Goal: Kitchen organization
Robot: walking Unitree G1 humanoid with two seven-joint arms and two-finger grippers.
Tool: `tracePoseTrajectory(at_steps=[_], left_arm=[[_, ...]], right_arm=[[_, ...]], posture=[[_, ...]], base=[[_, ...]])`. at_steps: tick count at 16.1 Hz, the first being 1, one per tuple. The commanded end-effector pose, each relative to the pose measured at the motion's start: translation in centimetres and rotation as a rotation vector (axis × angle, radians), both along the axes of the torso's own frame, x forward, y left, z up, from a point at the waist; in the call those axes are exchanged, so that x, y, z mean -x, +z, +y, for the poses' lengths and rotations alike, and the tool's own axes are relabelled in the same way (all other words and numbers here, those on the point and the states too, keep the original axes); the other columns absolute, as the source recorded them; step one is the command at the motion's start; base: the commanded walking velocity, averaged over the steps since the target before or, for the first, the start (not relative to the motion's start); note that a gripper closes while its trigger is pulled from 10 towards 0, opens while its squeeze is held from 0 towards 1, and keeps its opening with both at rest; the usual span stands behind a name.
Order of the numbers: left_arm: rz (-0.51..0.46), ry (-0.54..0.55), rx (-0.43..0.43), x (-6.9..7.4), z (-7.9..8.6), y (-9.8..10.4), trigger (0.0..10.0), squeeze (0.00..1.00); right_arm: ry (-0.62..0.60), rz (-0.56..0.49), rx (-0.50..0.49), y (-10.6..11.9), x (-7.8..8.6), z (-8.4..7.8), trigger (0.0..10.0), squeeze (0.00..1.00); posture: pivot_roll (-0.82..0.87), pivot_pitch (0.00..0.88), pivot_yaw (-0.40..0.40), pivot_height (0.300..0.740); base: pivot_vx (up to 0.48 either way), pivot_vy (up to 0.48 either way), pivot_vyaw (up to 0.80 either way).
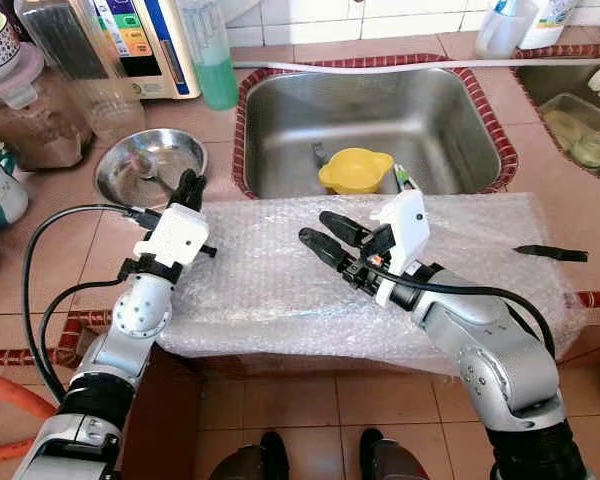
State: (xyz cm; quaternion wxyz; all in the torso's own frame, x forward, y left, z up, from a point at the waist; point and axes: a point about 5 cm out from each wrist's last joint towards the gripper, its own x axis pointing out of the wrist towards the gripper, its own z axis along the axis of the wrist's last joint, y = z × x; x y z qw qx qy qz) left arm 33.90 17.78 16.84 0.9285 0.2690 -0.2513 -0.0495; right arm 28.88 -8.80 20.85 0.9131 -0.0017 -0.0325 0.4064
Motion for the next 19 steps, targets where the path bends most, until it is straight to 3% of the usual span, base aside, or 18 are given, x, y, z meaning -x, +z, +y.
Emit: tracePoseTrajectory(at_steps=[1,9,11,17,18,19], left_arm=[[0.069,0.01,-0.03,0.2,0.4,-1.5,0.0,0.0],[-0.066,0.067,-0.01,0.3,1.0,0.8,0.0,0.0],[-0.143,0.109,-0.026,0.4,1.3,2.1,0.0,0.0],[-0.264,0.052,-0.022,1.3,-1.8,4.3,0.0,0.0],[-0.26,0.049,0.009,1.3,-2.0,4.6,0.0,0.0],[-0.199,0.013,0.172,1.1,-2.4,5.1,0.0,0.0]], right_arm=[[0.016,-0.02,-0.003,0.3,0.2,0.3,10.0,0.0],[0.014,-0.027,-0.005,0.3,0.0,0.5,10.0,0.0],[0.015,-0.032,-0.006,0.4,0.0,0.5,10.0,0.0],[-0.055,-0.041,-0.028,0.6,-1.0,0.0,10.0,0.0],[-0.099,-0.046,-0.047,0.8,-1.5,-0.5,10.0,0.0],[-0.21,-0.052,-0.111,1.4,-2.8,-1.6,10.0,0.0]], posture=[[-0.16,0.259,0.097,0.74],[-0.16,0.248,0.098,0.74],[-0.16,0.245,0.095,0.74],[-0.15,0.237,0.096,0.74],[-0.15,0.238,0.094,0.74],[-0.14,0.238,0.094,0.74]], base=[[0.0,0.0,0.0],[0.0,0.0,0.0],[0.0,0.0,0.0],[0.0,0.0,0.0],[0.0,0.0,0.0],[0.0,0.0,0.0]])
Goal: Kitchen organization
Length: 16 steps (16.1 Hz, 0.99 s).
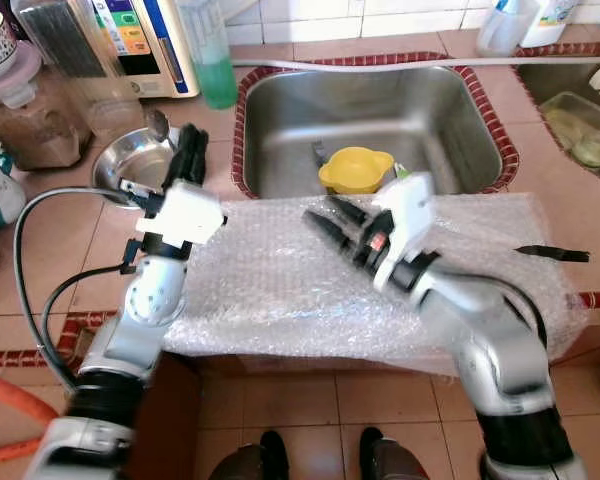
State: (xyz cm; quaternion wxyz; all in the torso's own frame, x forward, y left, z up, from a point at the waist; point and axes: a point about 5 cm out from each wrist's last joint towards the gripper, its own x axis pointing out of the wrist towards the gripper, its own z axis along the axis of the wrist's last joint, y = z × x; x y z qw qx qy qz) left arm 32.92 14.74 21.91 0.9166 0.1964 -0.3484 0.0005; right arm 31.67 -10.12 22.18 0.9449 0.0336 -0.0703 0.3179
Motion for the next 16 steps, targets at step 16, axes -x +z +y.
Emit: tracePoseTrajectory(at_steps=[16], left_arm=[[0.034,-0.181,0.37,0.3,0.7,4.6,0.0,0.0]], right_arm=[[0.145,0.168,-0.548,2.8,-2.4,-0.1,10.0,0.0]], posture=[[-0.12,0.234,0.104,0.74]], base=[[0.0,0.0,0.0]])
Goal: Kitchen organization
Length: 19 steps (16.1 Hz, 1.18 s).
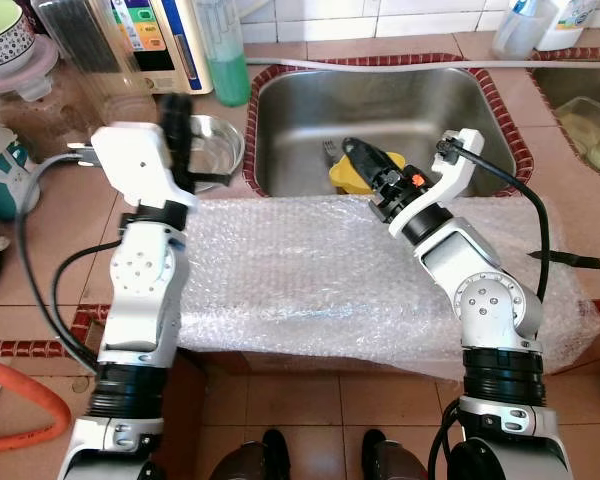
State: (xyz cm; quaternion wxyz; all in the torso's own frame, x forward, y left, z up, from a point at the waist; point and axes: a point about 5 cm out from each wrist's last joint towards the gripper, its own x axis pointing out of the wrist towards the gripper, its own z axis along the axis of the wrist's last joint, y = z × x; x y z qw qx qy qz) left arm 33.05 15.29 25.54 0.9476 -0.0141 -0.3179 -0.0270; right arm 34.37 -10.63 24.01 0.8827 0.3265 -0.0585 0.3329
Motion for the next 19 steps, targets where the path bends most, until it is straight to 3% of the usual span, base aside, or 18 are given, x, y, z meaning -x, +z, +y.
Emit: tracePoseTrajectory(at_steps=[1,4,7,10,12,13,14,19], left_arm=[[-0.069,-0.001,0.018,0.5,0.0,1.6,0.0,0.0],[-0.02,-0.204,0.132,0.2,-1.8,2.1,0.0,0.0],[0.048,-0.351,0.321,-0.1,-2.7,2.0,0.0,0.0],[0.075,-0.401,0.401,-0.2,-2.8,2.0,0.0,0.0],[0.088,-0.4,0.454,-0.3,-2.0,2.0,0.0,0.0],[0.092,-0.399,0.454,-0.3,-1.9,2.0,0.0,0.0],[0.097,-0.394,0.458,-0.3,-1.7,1.9,0.0,0.0],[0.113,-0.415,0.558,-0.6,-1.2,2.2,0.0,0.0]], right_arm=[[0.059,-0.045,-0.044,1.4,0.5,0.7,10.0,0.0],[0.193,-0.064,-0.245,3.3,1.0,1.4,10.0,0.0],[0.288,-0.053,-0.502,5.1,0.9,1.4,10.0,0.0],[0.298,-0.049,-0.504,5.4,0.7,1.9,10.0,0.0],[0.222,-0.007,-0.358,4.0,0.2,2.9,10.0,0.0],[0.219,0.003,-0.357,3.8,0.2,2.8,10.0,0.33],[0.196,0.027,-0.368,3.4,0.2,2.4,10.0,1.0],[0.123,0.048,-0.354,1.9,0.3,1.3,10.0,1.0]], posture=[[-0.12,0.235,0.105,0.74],[-0.12,0.234,0.107,0.74],[-0.12,0.236,0.112,0.74],[-0.12,0.236,0.112,0.74],[-0.11,0.237,0.11,0.74],[-0.11,0.238,0.108,0.74],[-0.11,0.237,0.108,0.74],[-0.11,0.235,0.111,0.74]], base=[[0.0,0.0,0.0],[0.0,0.0,0.0],[0.0,0.0,0.0],[0.0,0.0,0.0],[0.0,0.0,0.0],[0.0,0.0,0.0],[0.0,0.0,0.0],[0.0,0.0,0.0]])
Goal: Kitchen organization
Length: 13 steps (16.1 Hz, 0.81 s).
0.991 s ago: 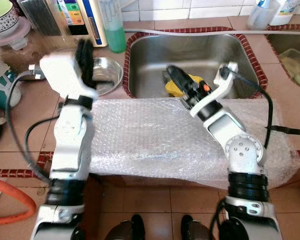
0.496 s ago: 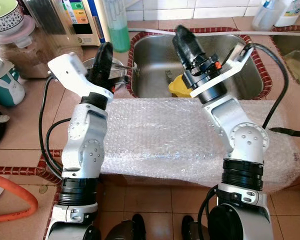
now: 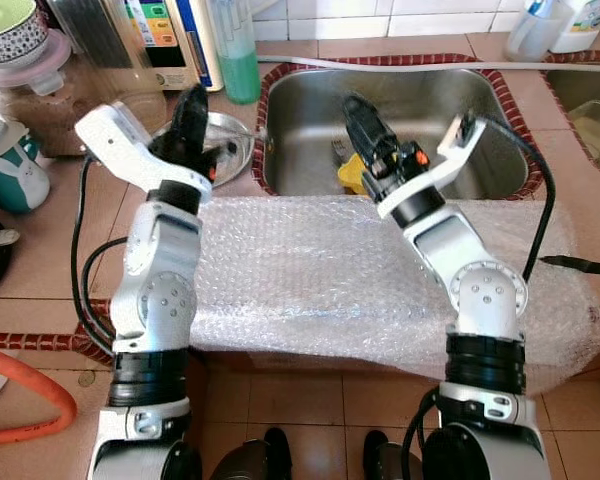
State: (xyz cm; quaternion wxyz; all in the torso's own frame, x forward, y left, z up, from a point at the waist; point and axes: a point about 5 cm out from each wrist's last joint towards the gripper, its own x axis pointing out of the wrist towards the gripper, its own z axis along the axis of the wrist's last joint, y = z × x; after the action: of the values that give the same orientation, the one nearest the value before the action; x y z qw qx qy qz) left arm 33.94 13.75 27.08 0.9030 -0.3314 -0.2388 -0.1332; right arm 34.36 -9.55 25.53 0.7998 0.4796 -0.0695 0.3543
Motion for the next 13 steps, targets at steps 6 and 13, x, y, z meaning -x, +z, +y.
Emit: tracePoseTrajectory(at_steps=[6,13], left_arm=[[-0.015,0.012,-0.105,0.5,-0.1,0.5,0.0,0.0],[-0.029,-0.029,-0.198,0.8,-1.4,0.3,0.0,0.0]], right_arm=[[-0.131,-0.281,0.945,-3.4,0.2,0.0,10.0,1.0],[-0.367,-0.541,1.229,-1.9,-0.6,-0.7,10.0,1.0]], posture=[[-0.11,0.234,0.105,0.74],[-0.12,0.237,0.105,0.74]], base=[[0.0,0.0,0.0],[0.0,0.0,0.0]])
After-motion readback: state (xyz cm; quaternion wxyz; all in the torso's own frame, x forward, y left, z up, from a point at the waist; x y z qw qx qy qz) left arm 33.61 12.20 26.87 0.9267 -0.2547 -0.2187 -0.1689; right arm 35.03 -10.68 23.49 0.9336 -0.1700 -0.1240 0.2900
